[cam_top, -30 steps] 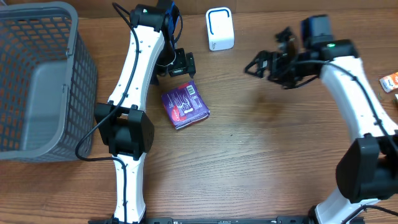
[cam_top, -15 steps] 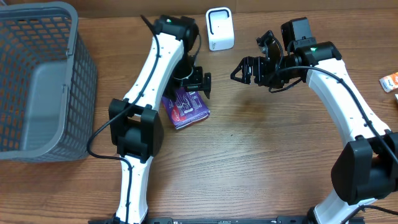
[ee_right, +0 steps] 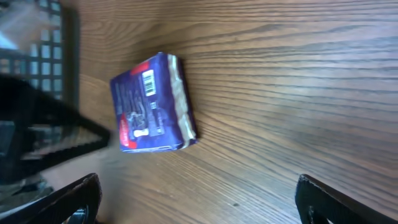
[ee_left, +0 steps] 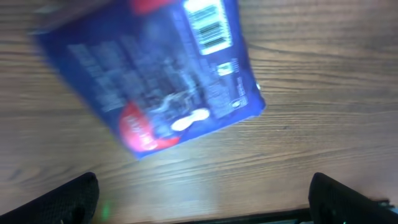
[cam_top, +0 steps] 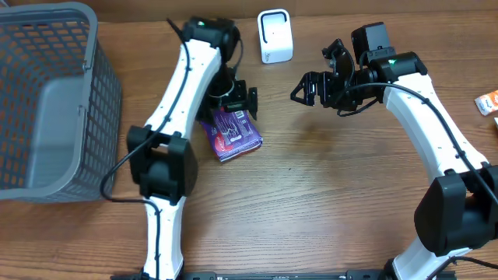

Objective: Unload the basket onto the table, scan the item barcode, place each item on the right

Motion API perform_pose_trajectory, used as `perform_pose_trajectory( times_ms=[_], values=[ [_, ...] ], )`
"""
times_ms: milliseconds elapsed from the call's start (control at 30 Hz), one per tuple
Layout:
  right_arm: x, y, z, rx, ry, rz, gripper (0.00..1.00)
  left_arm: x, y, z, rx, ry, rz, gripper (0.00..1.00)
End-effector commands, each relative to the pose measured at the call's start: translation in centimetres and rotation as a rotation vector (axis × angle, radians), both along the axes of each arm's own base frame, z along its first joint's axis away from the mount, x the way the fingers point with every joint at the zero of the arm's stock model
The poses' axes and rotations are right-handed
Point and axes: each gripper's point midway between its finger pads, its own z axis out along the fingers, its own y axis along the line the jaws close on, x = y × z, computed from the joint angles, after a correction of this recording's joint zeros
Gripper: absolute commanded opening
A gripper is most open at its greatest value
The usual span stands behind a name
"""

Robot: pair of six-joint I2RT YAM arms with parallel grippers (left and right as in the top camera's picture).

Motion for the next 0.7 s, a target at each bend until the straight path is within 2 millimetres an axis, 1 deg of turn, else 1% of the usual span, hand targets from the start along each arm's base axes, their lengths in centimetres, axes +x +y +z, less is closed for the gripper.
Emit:
perform_pose_trajectory(
  times_ms=[0, 33, 100, 167, 233, 333, 400, 467, 500, 533, 600, 667],
  values=[
    [0.0, -0.7, -0.7, -0.042, 0.005, -0.011, 1.0, -0.3, 2.7, 7.2, 0.045, -0.209, 0.038, 1.0],
    [-0.1, -0.7, -0.7, -0.043, 0.007, -0.011, 1.0, -0.6, 3.4, 8.4, 0.07, -0.249, 0.042, 1.0],
    [-0.1, -0.7, -0.7, -0.043, 0.006, -0.011, 1.0, -1.4, 4.2, 10.0, 0.075, -0.291, 0.056, 1.0],
    [0.1, -0.8, -0.7, -0.05, 0.002, -0.014, 1.0, -2.3, 4.8, 10.8, 0.071, -0.3, 0.069, 1.0],
    [0.3, -0.9, -0.7, -0.058, -0.008, -0.018, 1.0, -3.2, 5.5, 10.6, 0.077, -0.282, 0.082, 1.0],
    [0.4, -0.9, -0.7, -0.056, -0.012, -0.018, 1.0, -4.1, 6.4, 9.0, 0.094, -0.221, 0.098, 1.0],
    [0.4, -0.9, -0.7, -0.057, -0.011, -0.018, 1.0, -4.3, 6.8, 7.4, 0.101, -0.182, 0.106, 1.0],
    [0.3, -0.9, -0.7, -0.057, -0.007, -0.018, 1.0, -4.6, 6.7, 5.6, 0.089, -0.147, 0.111, 1.0],
    [0.2, -0.9, -0.8, -0.058, -0.004, -0.018, 1.0, -4.6, 6.4, 4.6, 0.068, -0.131, 0.105, 1.0],
    [0.2, -0.9, -0.8, -0.059, -0.002, -0.018, 1.0, -4.6, 6.1, 3.9, 0.052, -0.127, 0.088, 1.0],
    [0.1, -1.0, -0.8, -0.059, 0.0, -0.018, 1.0, -4.8, 6.1, 2.9, 0.049, -0.112, 0.081, 1.0],
    [0.1, -1.0, -0.8, -0.06, 0.002, -0.017, 1.0, -5.5, 6.3, 2.4, 0.054, -0.083, 0.082, 1.0]
  ],
)
